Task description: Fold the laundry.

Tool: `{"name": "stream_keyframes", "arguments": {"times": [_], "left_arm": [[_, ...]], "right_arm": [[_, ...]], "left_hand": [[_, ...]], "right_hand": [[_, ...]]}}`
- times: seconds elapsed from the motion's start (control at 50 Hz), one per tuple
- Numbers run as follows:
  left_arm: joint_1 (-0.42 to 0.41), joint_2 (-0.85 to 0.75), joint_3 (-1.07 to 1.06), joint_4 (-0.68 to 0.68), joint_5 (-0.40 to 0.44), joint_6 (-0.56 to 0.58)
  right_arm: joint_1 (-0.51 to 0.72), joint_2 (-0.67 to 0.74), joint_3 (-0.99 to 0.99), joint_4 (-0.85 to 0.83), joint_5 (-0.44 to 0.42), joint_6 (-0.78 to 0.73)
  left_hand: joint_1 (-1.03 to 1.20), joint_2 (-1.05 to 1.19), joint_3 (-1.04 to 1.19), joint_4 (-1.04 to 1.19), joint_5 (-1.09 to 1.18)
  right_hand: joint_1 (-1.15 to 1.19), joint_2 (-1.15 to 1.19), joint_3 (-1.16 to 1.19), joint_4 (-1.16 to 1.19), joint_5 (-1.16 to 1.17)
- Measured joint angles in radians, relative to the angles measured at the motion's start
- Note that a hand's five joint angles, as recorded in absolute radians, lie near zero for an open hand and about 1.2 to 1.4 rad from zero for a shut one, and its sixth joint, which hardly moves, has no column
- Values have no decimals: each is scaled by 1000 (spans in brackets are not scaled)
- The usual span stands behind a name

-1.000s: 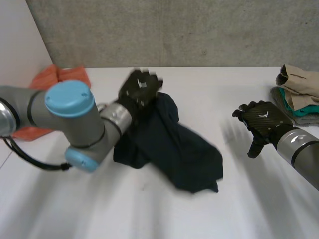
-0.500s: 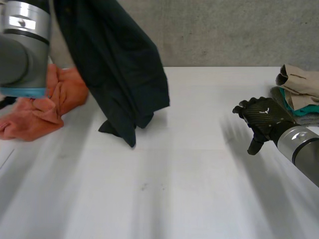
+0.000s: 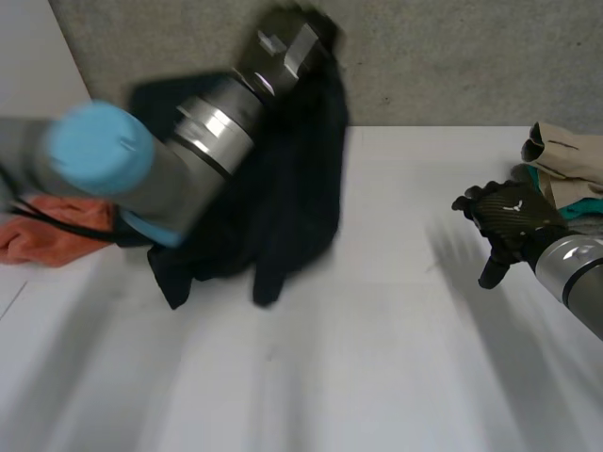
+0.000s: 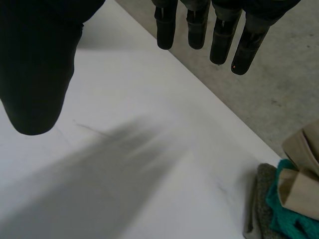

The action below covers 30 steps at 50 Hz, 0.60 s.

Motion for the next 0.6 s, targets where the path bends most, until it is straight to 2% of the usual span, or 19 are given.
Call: {"name": "stream_keyframes", "arguments": {"times": [0.04,0.06,0.08,0.1,0.12,0.18,0.3,0.4,0.42,0.46,0.5,0.52,0.54,0.6], "left_arm": [[-41,-41,0,-12,9,1],[-70,-68,2,-21,16,2],[-90,-87,3,-28,20,2],[-115,-111,4,-37,25,3],[-135,-127,5,-43,28,4],[-174,-151,9,-56,29,5],[-193,-118,-1,-68,9,8],[-187,12,-69,-100,-81,14],[-184,62,-105,-116,-123,21],[-182,101,-137,-132,-157,28],[-179,204,-227,-186,-249,60],[-179,222,-244,-198,-266,68],[-178,271,-294,-238,-313,95],[-178,351,-387,-324,-403,154]], "right_arm": [[-9,0,-2,-1,1,0],[-12,0,-2,-2,1,0],[-22,0,-5,-7,4,1],[-30,0,-7,-12,7,1],[-37,0,-8,-16,11,1],[-59,-1,-15,-31,26,1],[-78,-2,-27,-41,34,-2],[-79,-17,-48,-38,21,-17],[-79,-23,-51,-37,12,-21],[-79,-39,-57,-33,-23,-39],[-79,-67,-66,-24,-104,-82],[-79,-69,-66,-22,-114,-87],[-79,-80,-71,-12,-172,-118],[-78,-84,-80,11,-260,-170]], "left_hand": [[-6,-2,-2,-3,-2],[-102,-97,-100,-104,-78],[-102,-97,-100,-104,-78],[-440,-434,-417,-431,-372],[-678,-644,-643,-664,-598],[-832,-849,-853,-872,-800],[-836,-889,-896,-913,-847],[-836,-889,-896,-913,-846],[-834,-884,-893,-909,-837],[-826,-874,-885,-900,-821],[-771,-815,-825,-839,-756],[-771,-815,-825,-839,-756],[-701,-745,-759,-773,-690],[-674,-721,-730,-745,-663]], "right_hand": [[0,0,0,0,0],[0,0,0,0,0],[0,0,0,0,0],[0,0,0,0,0],[0,0,0,0,0],[0,0,0,0,0],[0,0,0,0,0],[0,0,0,0,0],[0,0,0,0,0],[0,0,0,0,0],[0,0,0,0,0],[0,0,0,0,0],[0,0,0,0,0],[0,0,0,0,0]]}}
